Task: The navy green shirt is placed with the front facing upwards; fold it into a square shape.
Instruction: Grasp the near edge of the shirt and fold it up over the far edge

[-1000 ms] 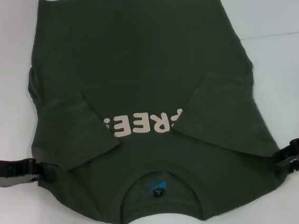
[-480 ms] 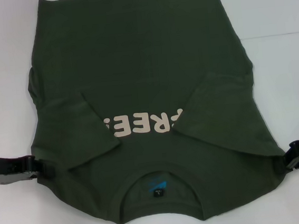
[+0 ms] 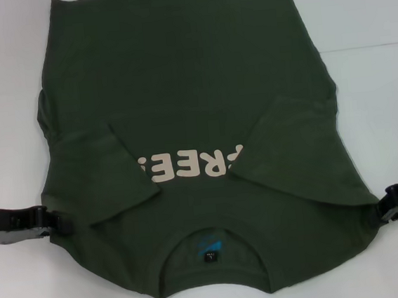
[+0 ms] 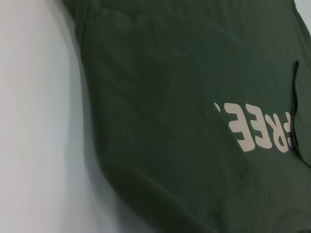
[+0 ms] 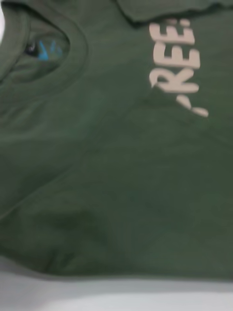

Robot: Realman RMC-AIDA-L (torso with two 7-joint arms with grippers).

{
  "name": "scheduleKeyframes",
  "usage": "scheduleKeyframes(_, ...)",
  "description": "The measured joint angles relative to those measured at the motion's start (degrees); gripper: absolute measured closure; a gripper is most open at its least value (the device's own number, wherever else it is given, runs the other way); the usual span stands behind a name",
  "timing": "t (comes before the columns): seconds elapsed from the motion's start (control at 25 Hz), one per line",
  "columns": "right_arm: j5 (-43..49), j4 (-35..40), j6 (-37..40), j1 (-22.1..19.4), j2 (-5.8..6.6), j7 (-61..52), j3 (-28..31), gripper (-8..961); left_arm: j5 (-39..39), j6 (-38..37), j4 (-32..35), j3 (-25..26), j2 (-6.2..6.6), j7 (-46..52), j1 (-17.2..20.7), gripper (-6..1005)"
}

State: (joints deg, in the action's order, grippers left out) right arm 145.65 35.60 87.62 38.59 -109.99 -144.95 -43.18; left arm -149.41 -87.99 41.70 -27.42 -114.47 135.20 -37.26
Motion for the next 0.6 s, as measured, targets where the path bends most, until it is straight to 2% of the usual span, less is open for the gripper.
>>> scheduleKeyframes(0.2,-1.2,0.7,4.7,-0.3,1.47,4.5,1.6,912,0.0,-2.7,0.3,0.1,0.54,-0.3,0.2,962)
scheduleKeyframes(0.4,0.4,2.6,11.4,-1.3,2.78,8.6,1.1,912,-1.0,-9.2,1.5,0.8,1.34,0.0,0.5,962)
scheduleKeyframes(0.6,3.0,2.6,16.1,-2.2,3.14,14.5,1.1,913,-2.7,-15.1,1.7,1.4,1.50,-0.1,0.9,962)
